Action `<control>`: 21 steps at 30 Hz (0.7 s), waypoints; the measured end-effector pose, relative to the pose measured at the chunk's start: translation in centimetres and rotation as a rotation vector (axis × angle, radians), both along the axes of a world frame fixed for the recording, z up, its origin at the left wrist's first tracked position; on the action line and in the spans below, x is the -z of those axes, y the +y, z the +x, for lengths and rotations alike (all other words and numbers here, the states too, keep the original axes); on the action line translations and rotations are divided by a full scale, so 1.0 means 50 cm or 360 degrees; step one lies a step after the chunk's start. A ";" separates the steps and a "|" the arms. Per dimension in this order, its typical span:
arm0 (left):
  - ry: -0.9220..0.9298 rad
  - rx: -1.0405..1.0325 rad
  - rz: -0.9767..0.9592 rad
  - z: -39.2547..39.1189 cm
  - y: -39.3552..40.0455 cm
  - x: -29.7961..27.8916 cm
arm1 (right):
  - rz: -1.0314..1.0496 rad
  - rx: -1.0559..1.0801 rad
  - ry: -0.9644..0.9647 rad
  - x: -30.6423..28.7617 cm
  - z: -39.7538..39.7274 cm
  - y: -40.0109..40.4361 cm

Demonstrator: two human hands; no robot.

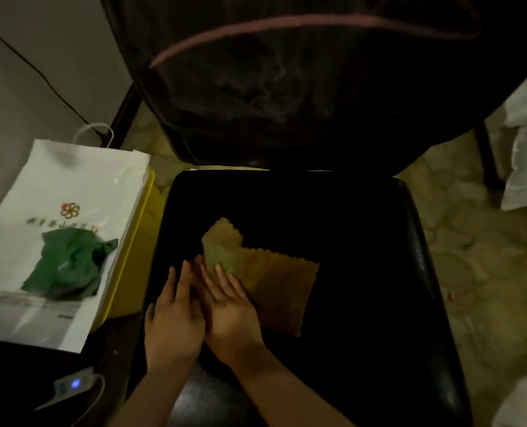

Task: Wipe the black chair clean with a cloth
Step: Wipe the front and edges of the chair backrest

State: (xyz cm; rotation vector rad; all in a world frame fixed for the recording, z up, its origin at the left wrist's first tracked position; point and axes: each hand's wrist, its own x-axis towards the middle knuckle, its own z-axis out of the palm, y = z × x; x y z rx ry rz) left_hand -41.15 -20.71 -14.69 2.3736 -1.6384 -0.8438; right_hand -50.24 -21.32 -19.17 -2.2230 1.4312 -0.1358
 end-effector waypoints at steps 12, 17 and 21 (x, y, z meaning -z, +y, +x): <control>0.0721 -0.0204 0.0345 -0.027 -0.104 -0.011 | 0.0244 0.0957 0.0419 -0.098 -0.137 -0.063; 0.0435 -0.0020 0.0094 -0.066 -0.121 -0.075 | 0.0330 0.1032 0.0201 -0.129 -0.131 -0.089; 0.0304 -0.0099 -0.0375 -0.112 -0.139 -0.190 | 0.0285 0.1384 -0.0161 -0.239 -0.193 -0.117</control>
